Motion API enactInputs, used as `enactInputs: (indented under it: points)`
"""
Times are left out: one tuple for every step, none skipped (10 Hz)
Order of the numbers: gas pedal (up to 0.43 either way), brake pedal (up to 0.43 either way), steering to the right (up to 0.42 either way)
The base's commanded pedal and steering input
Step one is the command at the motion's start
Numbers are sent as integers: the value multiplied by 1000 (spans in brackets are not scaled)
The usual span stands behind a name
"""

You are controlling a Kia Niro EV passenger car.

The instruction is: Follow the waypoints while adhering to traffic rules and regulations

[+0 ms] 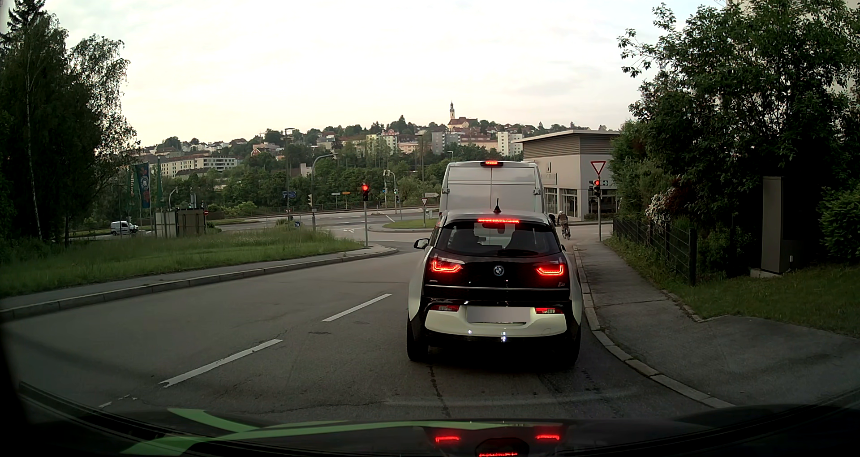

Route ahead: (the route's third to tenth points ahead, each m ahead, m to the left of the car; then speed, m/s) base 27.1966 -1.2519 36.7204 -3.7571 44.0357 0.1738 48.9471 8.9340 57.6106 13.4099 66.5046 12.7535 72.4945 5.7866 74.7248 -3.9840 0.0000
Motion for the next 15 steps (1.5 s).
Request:
enactInputs:
  points:
    - [0,348,20]
    - [0,348,21]
    - [0,348,21]
    - [0,348,20]
    - [0,348,21]
    - [0,354,21]
    - [0,354,20]
    - [0,354,20]
    - [0,354,21]
    - [0,354,21]
    - [0,354,20]
    - [0,354,21]
    - [0,354,20]
    - [0,354,21]
    - [0,354,21]
